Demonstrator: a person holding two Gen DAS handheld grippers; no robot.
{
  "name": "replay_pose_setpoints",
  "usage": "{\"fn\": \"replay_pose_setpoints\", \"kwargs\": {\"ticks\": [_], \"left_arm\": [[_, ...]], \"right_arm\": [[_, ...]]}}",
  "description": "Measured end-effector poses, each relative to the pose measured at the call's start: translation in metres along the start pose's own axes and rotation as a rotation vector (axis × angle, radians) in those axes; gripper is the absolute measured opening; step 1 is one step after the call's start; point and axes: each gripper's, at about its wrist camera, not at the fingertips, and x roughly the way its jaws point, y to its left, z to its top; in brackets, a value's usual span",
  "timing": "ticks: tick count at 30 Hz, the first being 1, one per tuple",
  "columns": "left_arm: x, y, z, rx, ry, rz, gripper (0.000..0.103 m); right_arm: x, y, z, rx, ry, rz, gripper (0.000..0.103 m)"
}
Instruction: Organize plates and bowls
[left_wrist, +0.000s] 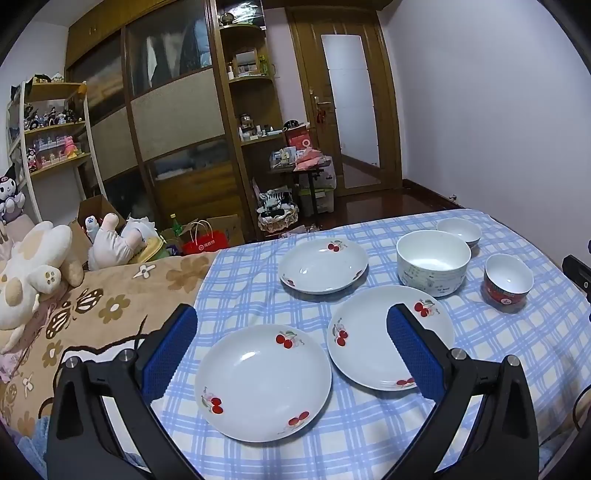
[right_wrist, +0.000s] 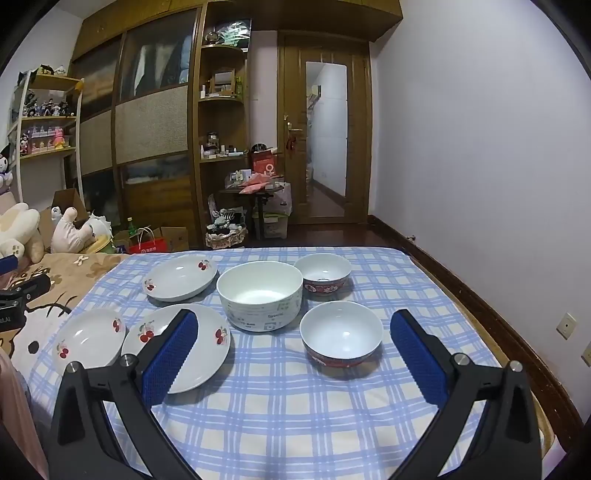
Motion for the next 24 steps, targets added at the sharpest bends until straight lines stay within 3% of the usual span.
{"fn": "replay_pose_setpoints", "kwargs": {"ticks": [24], "left_arm": [[0.0000, 0.0013, -0.0013, -0.007, -0.004, 0.006, 0.101]], "right_arm": [[0.0023, -0.0011, -0.0023, -0.014, -0.002, -0.018, 0.103]]}}
